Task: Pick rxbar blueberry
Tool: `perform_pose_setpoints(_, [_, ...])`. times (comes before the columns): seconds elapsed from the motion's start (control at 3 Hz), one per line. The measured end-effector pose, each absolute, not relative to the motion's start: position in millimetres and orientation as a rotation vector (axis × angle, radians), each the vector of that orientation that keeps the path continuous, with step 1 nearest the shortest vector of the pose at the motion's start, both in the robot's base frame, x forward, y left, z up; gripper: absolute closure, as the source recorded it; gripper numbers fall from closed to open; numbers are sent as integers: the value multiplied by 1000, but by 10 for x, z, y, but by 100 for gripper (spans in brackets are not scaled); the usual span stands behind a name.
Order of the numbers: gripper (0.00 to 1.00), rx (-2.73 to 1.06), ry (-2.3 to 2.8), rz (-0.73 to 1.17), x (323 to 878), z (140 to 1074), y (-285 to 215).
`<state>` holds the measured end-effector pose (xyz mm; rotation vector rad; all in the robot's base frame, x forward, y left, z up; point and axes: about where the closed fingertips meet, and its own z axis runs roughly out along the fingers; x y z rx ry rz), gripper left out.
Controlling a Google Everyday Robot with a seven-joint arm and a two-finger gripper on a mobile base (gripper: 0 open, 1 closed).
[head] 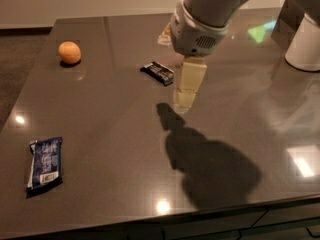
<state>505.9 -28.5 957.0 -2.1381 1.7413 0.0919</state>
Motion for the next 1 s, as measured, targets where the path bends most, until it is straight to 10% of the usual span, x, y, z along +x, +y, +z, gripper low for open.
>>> perform_pose_setpoints(1.0, [0, -2461, 1427, 428, 4391, 8866, 1148])
